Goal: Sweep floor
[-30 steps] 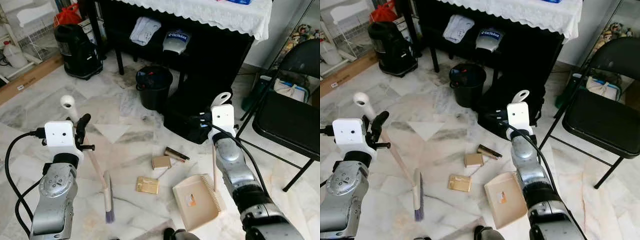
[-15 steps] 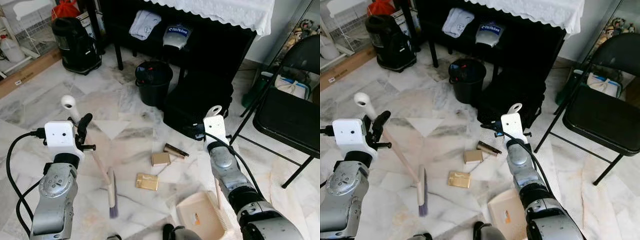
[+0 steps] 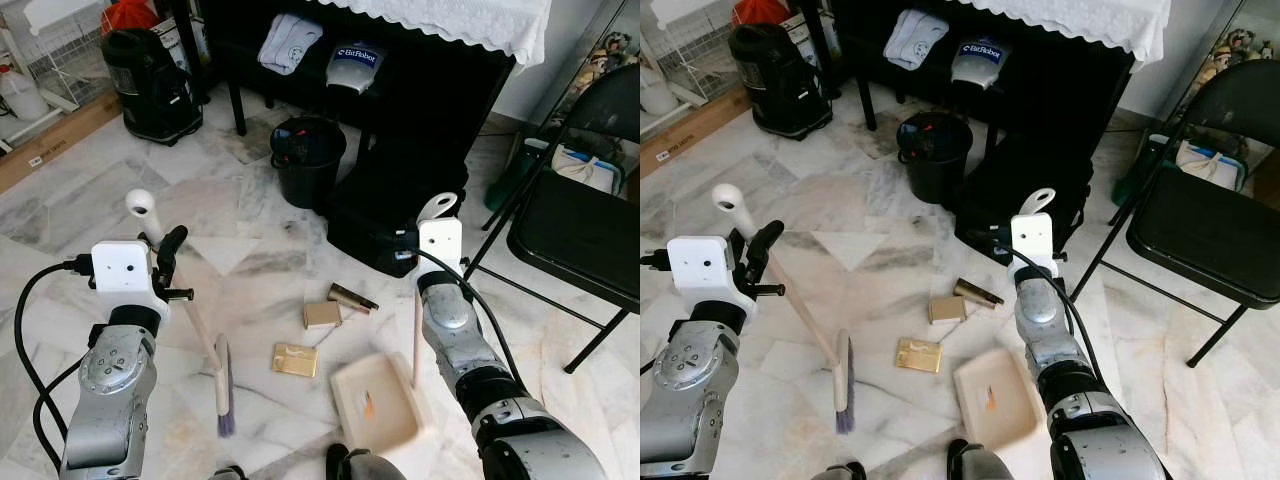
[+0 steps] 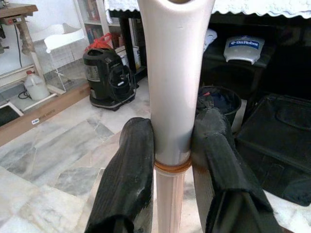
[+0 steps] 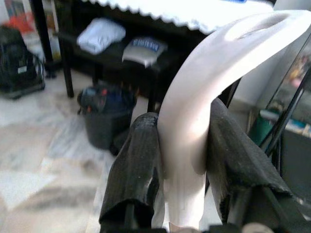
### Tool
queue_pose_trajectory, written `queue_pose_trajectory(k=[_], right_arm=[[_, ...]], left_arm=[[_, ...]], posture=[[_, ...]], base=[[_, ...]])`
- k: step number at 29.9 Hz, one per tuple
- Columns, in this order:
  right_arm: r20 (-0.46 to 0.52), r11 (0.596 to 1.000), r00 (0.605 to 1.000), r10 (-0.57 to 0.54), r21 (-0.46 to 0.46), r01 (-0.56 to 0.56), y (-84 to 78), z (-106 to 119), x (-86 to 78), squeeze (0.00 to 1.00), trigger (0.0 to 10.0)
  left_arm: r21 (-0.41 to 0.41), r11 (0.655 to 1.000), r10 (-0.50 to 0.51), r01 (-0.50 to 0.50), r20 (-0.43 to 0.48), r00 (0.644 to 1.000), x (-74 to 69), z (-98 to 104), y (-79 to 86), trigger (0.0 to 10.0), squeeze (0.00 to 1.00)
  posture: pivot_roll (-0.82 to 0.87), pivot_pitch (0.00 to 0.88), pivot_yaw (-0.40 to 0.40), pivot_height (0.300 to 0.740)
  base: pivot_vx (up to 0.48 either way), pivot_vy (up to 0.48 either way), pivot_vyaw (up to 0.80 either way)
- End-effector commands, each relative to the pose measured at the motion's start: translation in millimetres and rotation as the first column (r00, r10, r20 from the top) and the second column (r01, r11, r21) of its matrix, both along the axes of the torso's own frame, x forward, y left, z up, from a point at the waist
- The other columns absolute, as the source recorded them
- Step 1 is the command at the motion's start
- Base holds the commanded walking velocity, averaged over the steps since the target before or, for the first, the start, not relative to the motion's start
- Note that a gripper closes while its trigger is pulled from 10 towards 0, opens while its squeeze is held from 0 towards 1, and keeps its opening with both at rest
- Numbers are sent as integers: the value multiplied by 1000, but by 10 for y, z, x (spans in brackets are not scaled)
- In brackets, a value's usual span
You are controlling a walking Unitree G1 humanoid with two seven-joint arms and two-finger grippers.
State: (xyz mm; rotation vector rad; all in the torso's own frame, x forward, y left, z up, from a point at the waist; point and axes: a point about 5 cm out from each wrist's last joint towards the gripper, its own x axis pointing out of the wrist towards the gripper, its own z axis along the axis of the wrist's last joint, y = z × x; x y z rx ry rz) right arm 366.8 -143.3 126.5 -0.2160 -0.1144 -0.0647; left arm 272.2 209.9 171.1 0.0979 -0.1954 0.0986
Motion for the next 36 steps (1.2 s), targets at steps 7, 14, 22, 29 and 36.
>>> queue_pose_trajectory(k=[7, 14, 22, 29, 36], right_arm=[[8, 998, 1000, 0, -57, 0, -6, -13, 6, 0, 10000], [-141, 992, 990, 12, -121, -30, 35, -291, -52, 0, 10000], [-146, 991, 989, 2, -129, -21, 12, -281, -30, 0, 10000], [20, 998, 1000, 9, -62, -7, -9, 33, 62, 0, 10000], [30, 998, 1000, 4, -62, -2, -14, 39, 65, 0, 10000]], left_arm=[[14, 1000, -10, 9, 50, 999, -28, 114, 11, 10000, 0], [7, 998, -61, 61, 25, 998, -18, 81, -45, 10000, 0], [5, 997, -73, 73, 13, 997, -35, 48, -67, 10000, 0], [17, 997, -79, 78, 37, 996, -11, 117, -54, 10000, 0], [21, 995, -95, 95, 37, 995, 0, 125, -85, 10000, 0]], posture=[[-35, 263, -46, 740], [-33, 268, -45, 740], [-30, 268, -47, 740], [-33, 269, -47, 740], [-26, 273, -48, 740]], base=[[0, 0, 0], [0, 0, 0], [0, 0, 0], [0, 0, 0], [0, 0, 0]])
